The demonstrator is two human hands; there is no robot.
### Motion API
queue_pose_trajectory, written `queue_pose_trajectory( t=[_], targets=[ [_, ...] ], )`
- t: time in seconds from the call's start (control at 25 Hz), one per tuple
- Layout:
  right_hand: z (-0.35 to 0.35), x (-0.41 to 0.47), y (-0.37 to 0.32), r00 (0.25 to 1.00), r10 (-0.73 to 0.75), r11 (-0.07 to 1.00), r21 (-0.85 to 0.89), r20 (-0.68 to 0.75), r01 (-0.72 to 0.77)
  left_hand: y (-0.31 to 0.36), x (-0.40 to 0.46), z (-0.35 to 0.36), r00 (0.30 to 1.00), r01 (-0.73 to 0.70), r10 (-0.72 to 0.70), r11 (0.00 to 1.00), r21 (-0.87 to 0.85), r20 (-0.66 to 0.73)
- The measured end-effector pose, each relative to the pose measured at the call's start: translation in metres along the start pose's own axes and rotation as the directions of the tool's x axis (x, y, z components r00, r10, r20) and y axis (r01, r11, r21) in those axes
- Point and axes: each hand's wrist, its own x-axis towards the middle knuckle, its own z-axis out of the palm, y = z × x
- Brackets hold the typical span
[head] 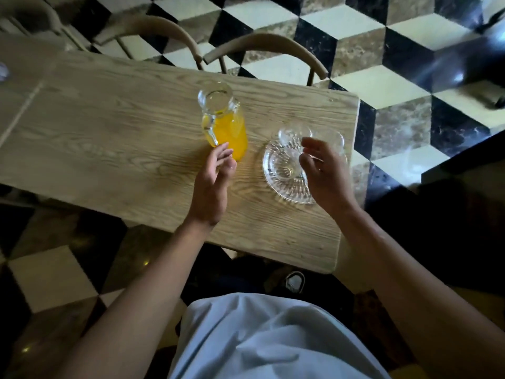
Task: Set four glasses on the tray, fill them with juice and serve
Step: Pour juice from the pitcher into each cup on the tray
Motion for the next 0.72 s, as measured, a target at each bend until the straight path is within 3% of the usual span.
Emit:
queue_pose_trajectory(
  t=[0.24, 0.4, 0.6, 0.72],
  targets=[
    [0.072, 0.018, -0.038, 0.992, -0.042, 0.998, 0.056, 0.121, 0.035, -0.014, -0.001, -0.058, 0.986, 0.069, -0.073, 0.997, -0.031, -0.151],
    [0.12, 0.035, -0.048, 0.995, -0.006, 0.998, 0.07, 0.101, -0.001, -0.048, 0.038, -0.092, 0.97, 0.184, -0.187, 0.982, -0.035, -0.155],
    [0.161, 0.047, -0.041, 0.997, 0.053, 0.998, 0.022, 0.059, -0.055, -0.086, 0.114, -0.105, 0.967, 0.254, -0.255, 0.967, 0.033, 0.015],
    [0.174, 0.049, -0.035, 0.998, 0.053, 0.998, 0.022, -0.016, -0.052, -0.103, 0.164, -0.1, 0.957, 0.186, -0.202, 0.978, 0.092, 0.208]
  ],
)
